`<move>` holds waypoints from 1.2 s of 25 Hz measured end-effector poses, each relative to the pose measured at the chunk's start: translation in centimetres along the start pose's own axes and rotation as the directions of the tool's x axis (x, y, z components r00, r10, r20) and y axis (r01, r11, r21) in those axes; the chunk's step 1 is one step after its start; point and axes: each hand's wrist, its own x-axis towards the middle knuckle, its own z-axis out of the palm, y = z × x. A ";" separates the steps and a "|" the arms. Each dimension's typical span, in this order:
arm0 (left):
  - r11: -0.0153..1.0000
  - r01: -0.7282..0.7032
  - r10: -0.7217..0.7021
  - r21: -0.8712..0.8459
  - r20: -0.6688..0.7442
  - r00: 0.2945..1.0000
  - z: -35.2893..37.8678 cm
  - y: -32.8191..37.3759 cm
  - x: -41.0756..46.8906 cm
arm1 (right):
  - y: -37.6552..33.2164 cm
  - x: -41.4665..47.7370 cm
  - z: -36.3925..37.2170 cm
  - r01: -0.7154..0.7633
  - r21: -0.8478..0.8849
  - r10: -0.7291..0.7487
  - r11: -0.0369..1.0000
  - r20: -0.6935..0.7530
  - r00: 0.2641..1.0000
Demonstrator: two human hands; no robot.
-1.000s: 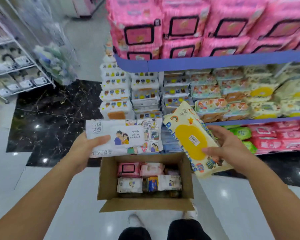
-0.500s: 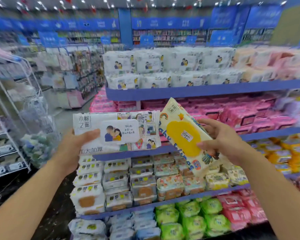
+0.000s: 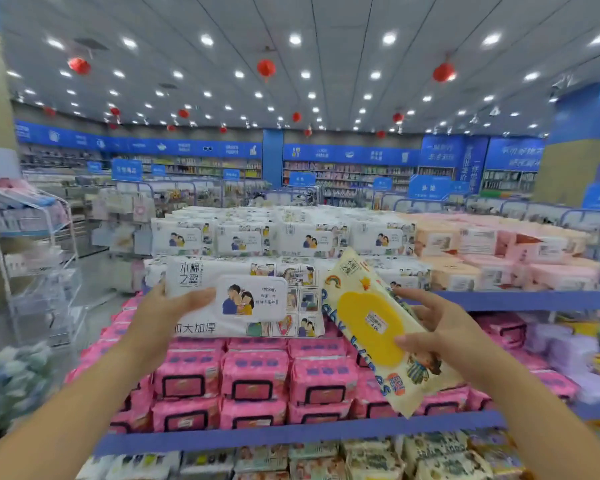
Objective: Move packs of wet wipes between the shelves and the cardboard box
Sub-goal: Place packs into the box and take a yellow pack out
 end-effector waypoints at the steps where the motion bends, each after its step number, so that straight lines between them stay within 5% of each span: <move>1: 1.000 -0.021 0.021 -0.003 0.008 1.000 1.5 -0.1 1.4 | 0.3 0.9 -1.3 0.002 0.014 -0.002 1.000 -0.004 1.000; 9: 0.995 -0.098 0.098 -0.016 0.010 0.995 11.7 -3.7 17.2 | 2.3 13.7 -11.8 0.097 -0.128 -0.106 0.987 -0.067 0.992; 18: 0.972 -0.067 0.060 0.226 0.039 0.997 15.0 -10.4 31.9 | 2.8 25.5 -19.1 0.101 -0.186 -0.108 0.977 -0.028 0.994; 27: 0.662 0.018 -0.039 0.750 0.010 0.999 15.0 -8.8 28.6 | 1.3 30.1 -19.6 0.128 -0.081 -0.116 0.988 0.144 0.983; 30: 0.557 -0.126 0.162 0.821 0.041 0.986 17.8 -6.6 26.0 | 0.9 30.6 -19.1 0.149 -0.069 -0.131 0.986 0.216 0.968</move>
